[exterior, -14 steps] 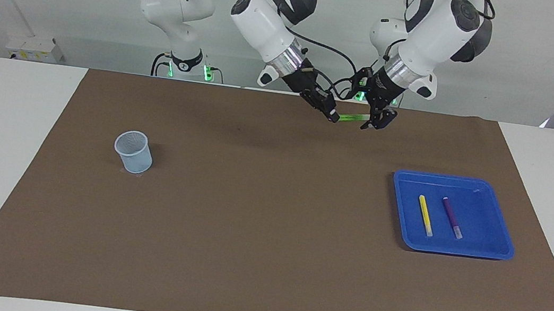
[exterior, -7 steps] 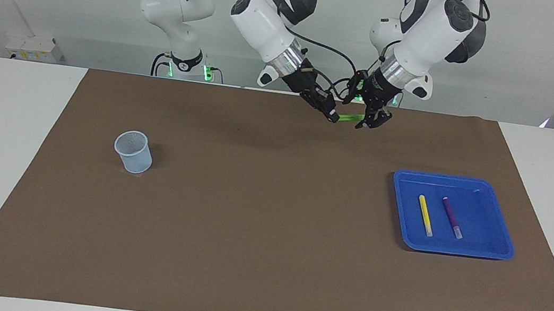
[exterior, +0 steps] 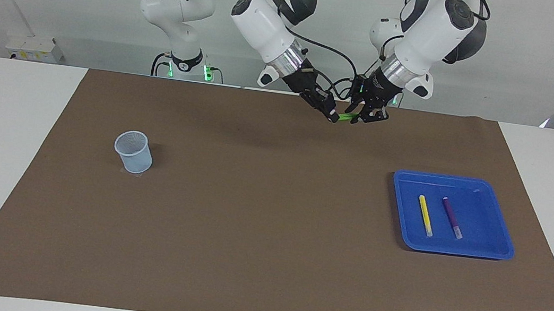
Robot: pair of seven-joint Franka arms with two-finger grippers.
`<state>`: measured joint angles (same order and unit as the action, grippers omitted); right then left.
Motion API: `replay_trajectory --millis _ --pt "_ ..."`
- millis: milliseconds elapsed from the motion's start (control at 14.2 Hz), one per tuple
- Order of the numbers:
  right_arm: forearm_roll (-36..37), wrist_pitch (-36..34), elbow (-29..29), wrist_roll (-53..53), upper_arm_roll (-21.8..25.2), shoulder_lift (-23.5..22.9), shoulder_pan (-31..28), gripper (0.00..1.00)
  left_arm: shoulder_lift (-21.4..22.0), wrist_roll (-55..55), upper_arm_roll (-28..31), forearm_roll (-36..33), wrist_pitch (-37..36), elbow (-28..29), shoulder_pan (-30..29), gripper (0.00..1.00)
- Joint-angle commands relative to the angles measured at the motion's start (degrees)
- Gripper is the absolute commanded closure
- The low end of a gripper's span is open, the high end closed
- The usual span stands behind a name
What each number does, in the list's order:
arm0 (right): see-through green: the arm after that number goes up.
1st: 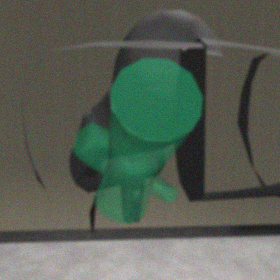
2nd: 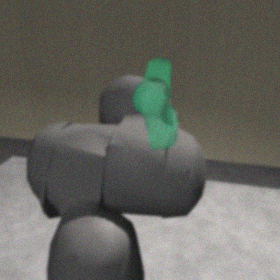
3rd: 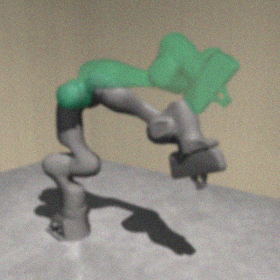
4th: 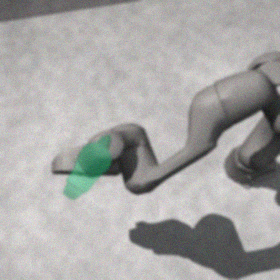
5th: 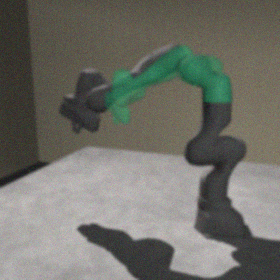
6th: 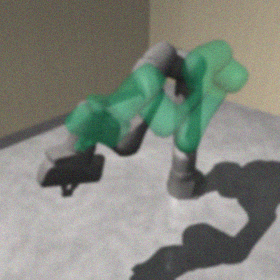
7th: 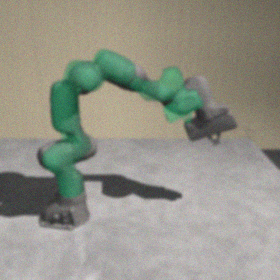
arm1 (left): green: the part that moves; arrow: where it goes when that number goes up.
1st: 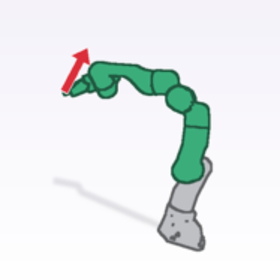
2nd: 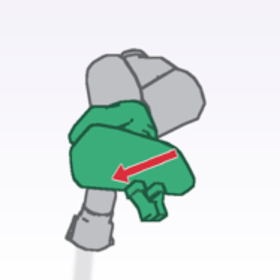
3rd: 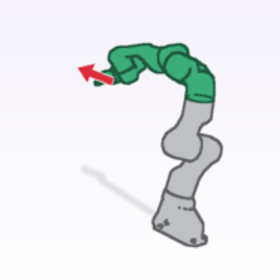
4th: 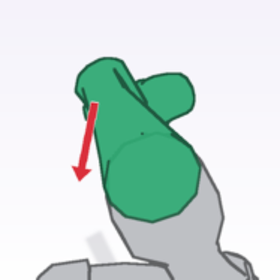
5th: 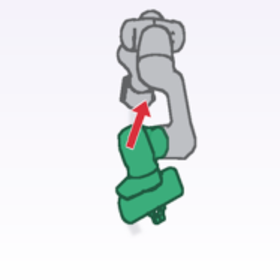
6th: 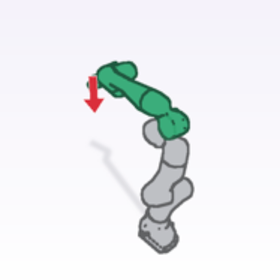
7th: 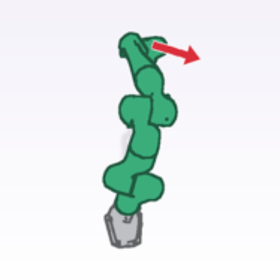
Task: Right arm passes pens to left for tray arrangement
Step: 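Close the left gripper on the green pen held by the right gripper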
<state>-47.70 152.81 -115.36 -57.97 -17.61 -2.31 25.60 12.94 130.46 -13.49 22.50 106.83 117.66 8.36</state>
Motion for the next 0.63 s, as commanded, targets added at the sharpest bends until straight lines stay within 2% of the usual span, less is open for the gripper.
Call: replay_trajectory --millis 0,70,141,351,422,492,562 --pt "-1.61 0.99 0.4 1.02 0.11 -0.33 -0.46 1.0 1.92 1.12 0.04 0.88 -0.22 1.87 1.31 1.0" --pt "-1.61 0.73 0.48 0.84 0.11 -0.33 -0.9 1.0 1.92 0.94 -0.22 0.88 -0.05 1.7 1.31 1.0" --pt "-1.61 0.73 0.48 0.76 0.11 -0.42 -0.99 0.93 1.92 0.68 -0.22 0.88 -0.04 1.52 1.31 1.0" --pt "-1.61 0.73 0.57 0.75 0.11 -0.42 -0.99 0.93 1.83 0.59 -0.31 0.53 0.39 1.52 1.31 1.0" --pt "-1.61 0.73 0.66 0.67 0.11 -0.42 -1.07 0.75 1.83 0.59 -0.31 0.53 0.39 1.43 1.31 1.0" --pt "-1.61 0.82 0.75 0.67 0.11 -0.42 -0.99 0.12 1.92 0.59 -0.22 0.53 0.39 1.43 1.22 1.0" --pt "-1.61 0.73 0.84 0.84 0.11 -0.42 -1.07 0.0 1.92 0.59 -0.22 0.53 0.39 1.43 1.13 1.0"
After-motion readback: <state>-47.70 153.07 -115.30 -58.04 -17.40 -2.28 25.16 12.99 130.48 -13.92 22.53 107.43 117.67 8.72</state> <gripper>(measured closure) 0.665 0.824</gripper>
